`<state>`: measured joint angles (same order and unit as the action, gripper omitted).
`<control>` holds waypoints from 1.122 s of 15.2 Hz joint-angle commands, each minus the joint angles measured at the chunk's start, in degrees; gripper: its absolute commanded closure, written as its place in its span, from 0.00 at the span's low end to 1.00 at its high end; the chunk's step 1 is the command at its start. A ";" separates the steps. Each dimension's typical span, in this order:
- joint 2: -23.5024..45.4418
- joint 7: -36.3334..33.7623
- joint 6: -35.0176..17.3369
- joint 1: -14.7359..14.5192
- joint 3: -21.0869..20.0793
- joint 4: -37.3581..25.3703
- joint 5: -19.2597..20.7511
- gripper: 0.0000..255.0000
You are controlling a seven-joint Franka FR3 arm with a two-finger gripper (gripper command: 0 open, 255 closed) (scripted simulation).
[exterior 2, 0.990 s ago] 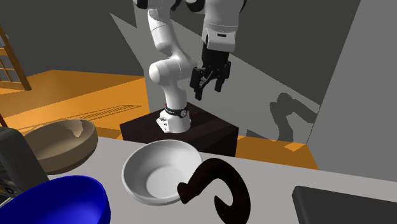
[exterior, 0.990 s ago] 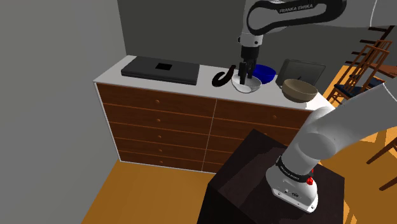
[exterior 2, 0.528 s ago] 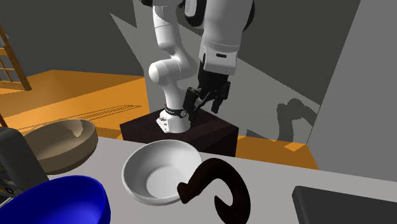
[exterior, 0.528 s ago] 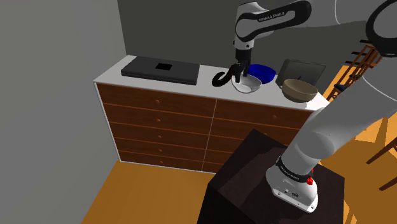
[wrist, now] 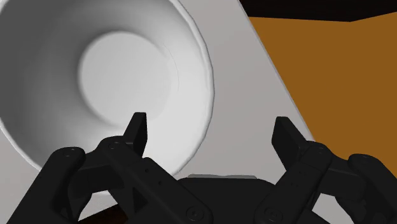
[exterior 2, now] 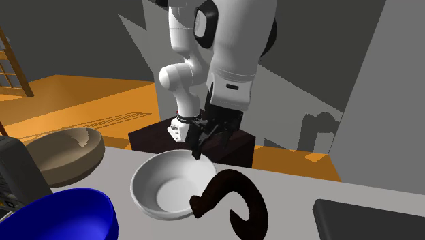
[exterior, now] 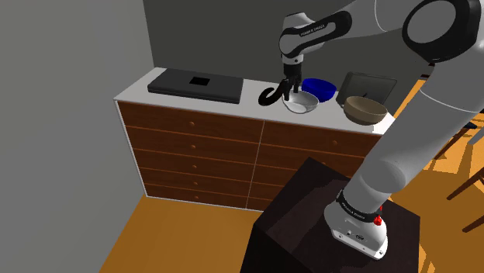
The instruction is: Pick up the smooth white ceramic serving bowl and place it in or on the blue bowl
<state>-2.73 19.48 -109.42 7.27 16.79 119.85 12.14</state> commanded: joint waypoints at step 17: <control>1.11 -0.02 -4.30 0.42 0.46 3.11 0.23 1.00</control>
<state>-1.62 19.46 -113.72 7.68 17.25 122.96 12.37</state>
